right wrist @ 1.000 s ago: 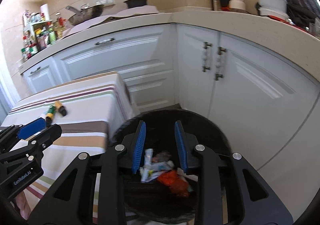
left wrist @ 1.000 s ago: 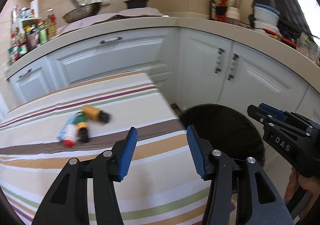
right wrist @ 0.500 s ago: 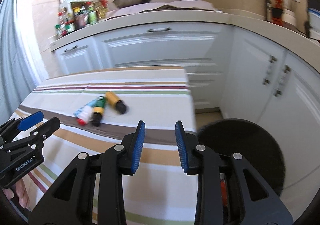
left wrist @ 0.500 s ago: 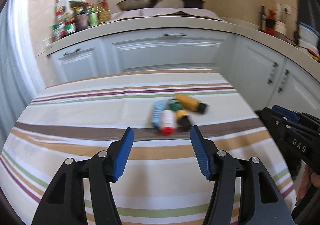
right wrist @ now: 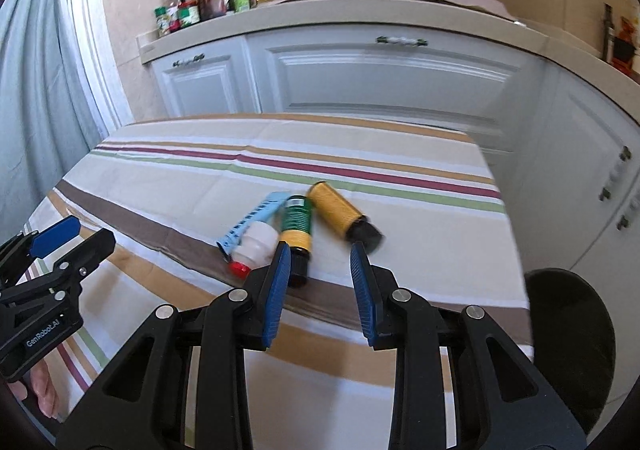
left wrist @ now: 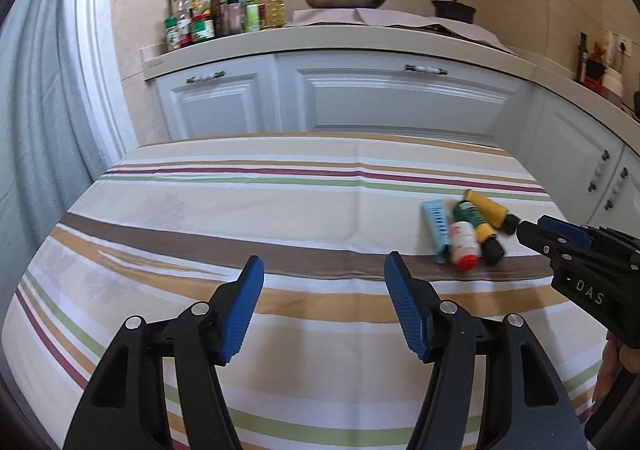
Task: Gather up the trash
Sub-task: 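Move both open grippers back over the remaining bottles, then grasp the green bottle with yellow label with the right gripper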
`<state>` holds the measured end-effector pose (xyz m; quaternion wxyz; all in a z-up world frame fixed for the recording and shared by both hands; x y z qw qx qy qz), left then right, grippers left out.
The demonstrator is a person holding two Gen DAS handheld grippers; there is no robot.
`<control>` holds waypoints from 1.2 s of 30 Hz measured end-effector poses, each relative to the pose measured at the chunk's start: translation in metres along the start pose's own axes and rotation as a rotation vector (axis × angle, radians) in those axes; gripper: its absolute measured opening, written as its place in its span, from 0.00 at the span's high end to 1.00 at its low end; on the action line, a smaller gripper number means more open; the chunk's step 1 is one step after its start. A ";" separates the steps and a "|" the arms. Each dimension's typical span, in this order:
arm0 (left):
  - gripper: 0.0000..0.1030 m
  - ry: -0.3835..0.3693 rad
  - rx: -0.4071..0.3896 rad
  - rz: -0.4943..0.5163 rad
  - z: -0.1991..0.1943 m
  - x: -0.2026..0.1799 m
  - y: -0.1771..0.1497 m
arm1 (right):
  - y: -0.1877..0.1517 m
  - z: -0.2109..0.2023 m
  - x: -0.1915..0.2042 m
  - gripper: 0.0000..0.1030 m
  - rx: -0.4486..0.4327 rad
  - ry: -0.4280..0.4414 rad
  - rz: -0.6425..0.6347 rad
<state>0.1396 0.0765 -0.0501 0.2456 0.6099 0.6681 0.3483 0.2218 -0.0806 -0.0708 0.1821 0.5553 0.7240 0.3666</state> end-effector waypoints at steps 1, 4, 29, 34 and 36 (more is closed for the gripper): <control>0.40 0.005 0.004 -0.006 0.002 0.005 0.000 | 0.001 0.003 0.002 0.70 0.005 -0.001 -0.004; 0.40 0.021 0.012 -0.024 0.006 0.019 -0.001 | 0.004 0.018 0.009 0.70 0.033 -0.006 -0.012; 0.39 -0.045 0.049 -0.040 0.021 0.016 0.002 | 0.006 0.030 0.011 0.78 0.089 -0.011 -0.031; 0.39 -0.079 0.048 -0.009 0.021 -0.006 0.005 | 0.005 0.012 -0.005 0.78 0.052 -0.023 -0.010; 0.39 -0.093 0.049 0.005 0.022 -0.017 0.007 | 0.004 0.003 -0.016 0.78 0.036 -0.041 0.002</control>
Point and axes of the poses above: each gripper's, at about its wrist camera, not at the fingertips, and z roughly the way its jaws point, x to its left, y to its top, the point moved 2 cm from there along z, roughly the way its jaws point, and after that the axes turned 5 degrees about z, right-handed, at the moved point
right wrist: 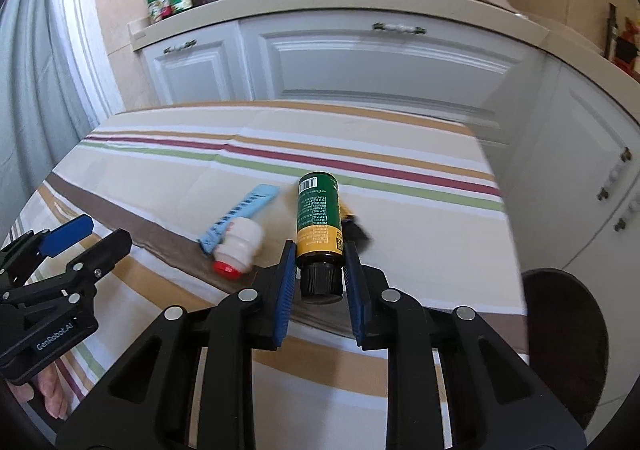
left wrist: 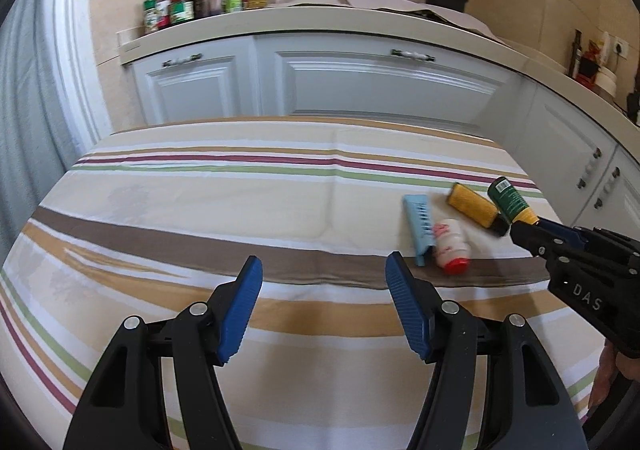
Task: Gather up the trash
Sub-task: 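Grasp the green bottle with yellow label with the right gripper, then carry the green bottle to the bin with the right while the left grasps the red-capped white bottle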
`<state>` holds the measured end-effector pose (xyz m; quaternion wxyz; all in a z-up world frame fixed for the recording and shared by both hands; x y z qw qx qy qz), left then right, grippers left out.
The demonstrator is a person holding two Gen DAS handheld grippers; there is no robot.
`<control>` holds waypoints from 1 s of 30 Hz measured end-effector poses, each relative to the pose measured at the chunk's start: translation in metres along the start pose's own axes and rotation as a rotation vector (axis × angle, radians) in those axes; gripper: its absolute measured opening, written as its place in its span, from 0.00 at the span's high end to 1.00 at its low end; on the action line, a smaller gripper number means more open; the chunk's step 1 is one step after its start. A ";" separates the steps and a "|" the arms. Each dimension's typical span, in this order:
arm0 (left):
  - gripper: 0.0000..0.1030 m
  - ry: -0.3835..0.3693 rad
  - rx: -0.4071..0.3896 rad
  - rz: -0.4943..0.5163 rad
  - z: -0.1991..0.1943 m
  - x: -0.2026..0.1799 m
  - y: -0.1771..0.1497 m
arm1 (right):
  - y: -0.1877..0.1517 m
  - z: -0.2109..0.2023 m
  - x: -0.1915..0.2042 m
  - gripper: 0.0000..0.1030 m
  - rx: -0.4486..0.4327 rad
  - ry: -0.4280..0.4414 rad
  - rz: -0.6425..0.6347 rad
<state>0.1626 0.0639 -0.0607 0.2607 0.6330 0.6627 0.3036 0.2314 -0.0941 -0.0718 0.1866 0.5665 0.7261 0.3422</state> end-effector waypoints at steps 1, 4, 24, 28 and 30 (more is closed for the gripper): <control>0.39 -0.006 0.001 0.004 0.001 -0.004 0.001 | 0.000 -0.002 -0.003 0.78 -0.004 -0.006 0.004; 0.39 -0.027 -0.002 0.019 0.001 -0.019 0.003 | -0.003 -0.010 -0.020 0.78 -0.018 -0.032 0.027; 0.50 -0.080 0.078 0.099 0.034 -0.087 0.014 | -0.032 -0.040 -0.135 0.78 -0.067 -0.128 0.199; 0.56 -0.076 0.116 0.093 0.045 -0.086 0.013 | -0.037 -0.039 -0.147 0.78 -0.065 -0.130 0.223; 0.58 -0.068 0.127 0.097 0.049 -0.086 0.011 | -0.040 -0.037 -0.152 0.78 -0.063 -0.128 0.235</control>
Point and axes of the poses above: each gripper's, at about its wrist camera, not at the fingertips, and z roughly the way its jaws point, x to its left, y to its top, the point moved 2 cm from there along z, roughly the way its jaws point, and after that the axes turned 5 degrees about z, right-handed, at the moved point
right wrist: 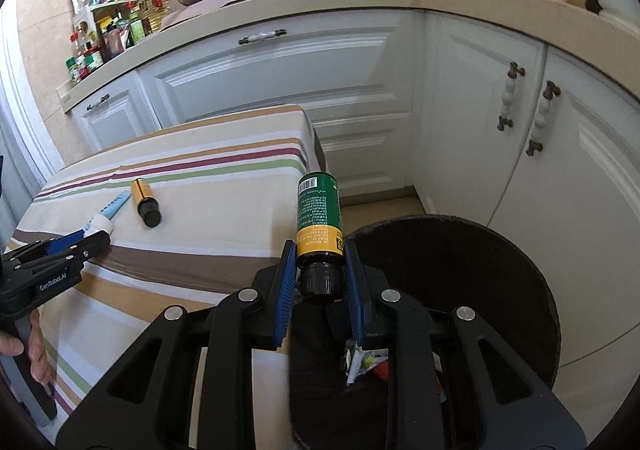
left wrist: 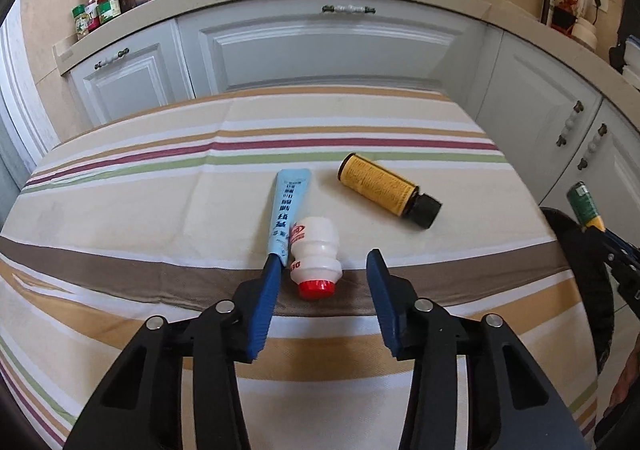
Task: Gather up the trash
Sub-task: 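Carry the green bottle to the bin with the right while the left grasps the red-capped white bottle, then carry the red-capped white bottle over the bin with the left while the right releases the green bottle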
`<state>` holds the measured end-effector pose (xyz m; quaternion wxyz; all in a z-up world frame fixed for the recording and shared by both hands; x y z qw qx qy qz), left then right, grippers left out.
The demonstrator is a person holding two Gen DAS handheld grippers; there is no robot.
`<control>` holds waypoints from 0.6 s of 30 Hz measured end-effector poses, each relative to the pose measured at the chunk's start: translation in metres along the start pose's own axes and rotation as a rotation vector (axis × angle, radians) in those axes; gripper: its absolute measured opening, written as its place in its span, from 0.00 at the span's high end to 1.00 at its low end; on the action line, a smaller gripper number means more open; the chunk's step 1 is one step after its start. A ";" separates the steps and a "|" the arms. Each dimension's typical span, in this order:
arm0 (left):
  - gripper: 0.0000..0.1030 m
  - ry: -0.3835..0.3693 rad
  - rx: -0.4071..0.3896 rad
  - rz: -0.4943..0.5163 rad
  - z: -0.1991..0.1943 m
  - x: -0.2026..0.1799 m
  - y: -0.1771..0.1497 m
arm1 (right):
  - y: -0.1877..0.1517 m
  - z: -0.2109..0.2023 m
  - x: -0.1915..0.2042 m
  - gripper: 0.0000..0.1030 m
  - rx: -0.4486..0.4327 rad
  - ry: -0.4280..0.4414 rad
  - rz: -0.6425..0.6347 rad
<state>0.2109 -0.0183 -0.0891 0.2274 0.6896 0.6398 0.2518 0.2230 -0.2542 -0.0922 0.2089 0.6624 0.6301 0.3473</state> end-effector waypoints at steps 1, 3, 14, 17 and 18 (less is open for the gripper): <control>0.60 -0.002 0.013 0.000 0.003 0.000 0.000 | -0.001 0.001 -0.003 0.78 0.001 0.000 0.005; 0.62 -0.008 0.029 -0.005 0.007 0.000 0.000 | -0.002 0.003 -0.006 0.78 0.003 0.000 0.013; 0.74 0.002 0.013 0.028 0.003 -0.001 0.001 | -0.005 0.006 -0.010 0.78 0.006 0.004 0.021; 0.74 0.012 -0.009 0.042 -0.002 -0.005 0.000 | -0.006 0.003 -0.009 0.78 0.002 0.004 0.019; 0.74 0.015 -0.017 0.046 -0.005 -0.006 0.000 | -0.006 0.002 -0.009 0.78 0.000 0.004 0.018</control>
Point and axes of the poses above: each gripper's, at about its wrist camera, not at the fingertips, and z roughly the way its jaws point, x to its left, y to its top, the point moved 2 cm from there along z, roughly the way its jaws point, and after that the axes turned 5 degrees about z, right-handed, at the moved point
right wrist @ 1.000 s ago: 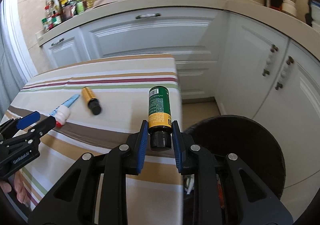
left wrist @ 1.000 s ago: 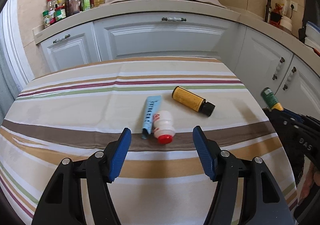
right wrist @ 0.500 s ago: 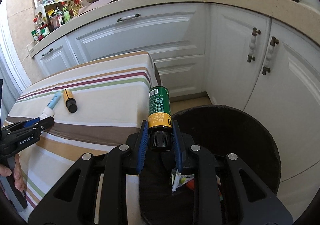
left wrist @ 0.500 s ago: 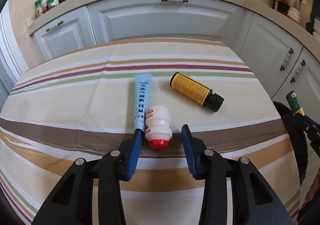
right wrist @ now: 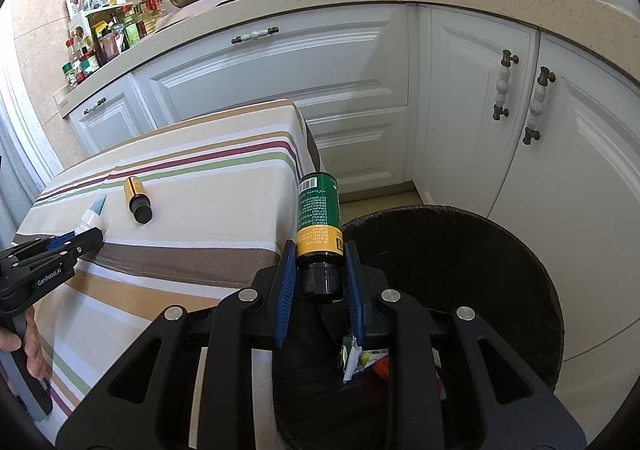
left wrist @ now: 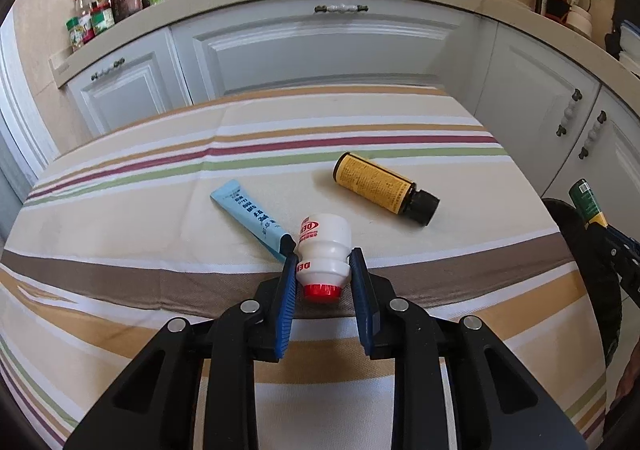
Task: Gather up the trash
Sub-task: 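Carry the red-capped white bottle over the bin with the left while the right releases the green bottle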
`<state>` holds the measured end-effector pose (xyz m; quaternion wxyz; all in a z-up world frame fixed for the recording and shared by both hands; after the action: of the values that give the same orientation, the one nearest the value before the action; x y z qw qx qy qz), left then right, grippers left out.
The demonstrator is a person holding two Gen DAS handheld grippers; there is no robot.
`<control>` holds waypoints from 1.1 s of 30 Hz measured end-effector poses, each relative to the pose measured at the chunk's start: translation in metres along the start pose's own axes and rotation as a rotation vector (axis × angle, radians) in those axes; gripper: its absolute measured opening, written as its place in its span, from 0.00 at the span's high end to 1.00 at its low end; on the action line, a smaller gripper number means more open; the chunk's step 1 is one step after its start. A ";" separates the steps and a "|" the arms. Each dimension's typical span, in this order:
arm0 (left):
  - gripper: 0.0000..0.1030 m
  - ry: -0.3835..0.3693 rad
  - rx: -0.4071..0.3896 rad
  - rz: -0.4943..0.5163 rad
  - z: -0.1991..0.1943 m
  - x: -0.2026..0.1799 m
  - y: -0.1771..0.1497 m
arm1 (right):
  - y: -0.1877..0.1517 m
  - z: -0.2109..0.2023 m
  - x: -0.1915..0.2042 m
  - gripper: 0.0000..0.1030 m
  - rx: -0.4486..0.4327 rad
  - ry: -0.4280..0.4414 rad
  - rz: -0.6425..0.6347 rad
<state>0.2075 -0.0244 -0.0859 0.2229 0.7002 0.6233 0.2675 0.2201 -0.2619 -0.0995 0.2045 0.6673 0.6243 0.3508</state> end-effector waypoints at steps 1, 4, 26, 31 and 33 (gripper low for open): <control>0.74 0.000 -0.004 0.002 -0.001 -0.001 0.000 | 0.000 -0.002 0.000 0.78 -0.002 0.000 0.000; 0.74 -0.010 -0.015 0.004 -0.008 -0.004 -0.002 | 0.000 -0.008 0.001 0.78 -0.011 -0.001 0.000; 0.74 -0.093 -0.124 0.023 -0.069 -0.029 -0.006 | -0.009 -0.086 -0.001 0.78 -0.118 -0.042 -0.011; 0.74 -0.126 -0.143 0.038 -0.082 -0.040 -0.011 | -0.016 -0.106 -0.004 0.78 -0.144 -0.062 -0.008; 0.74 -0.139 -0.151 0.046 -0.087 -0.046 -0.012 | -0.019 -0.114 -0.005 0.78 -0.153 -0.072 -0.005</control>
<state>0.1379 -0.0701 -0.0327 0.3115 0.7125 0.5682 0.2693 0.1246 -0.2836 -0.0373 0.2781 0.6603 0.5896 0.3728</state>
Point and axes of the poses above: each gripper's, at about its wrist camera, not at the fingertips, and z roughly the way its jaws point, x to its left, y to its top, the point moved 2 cm from there along z, roughly the way its jaws point, and after that the axes turned 5 degrees about z, right-handed, at the moved point
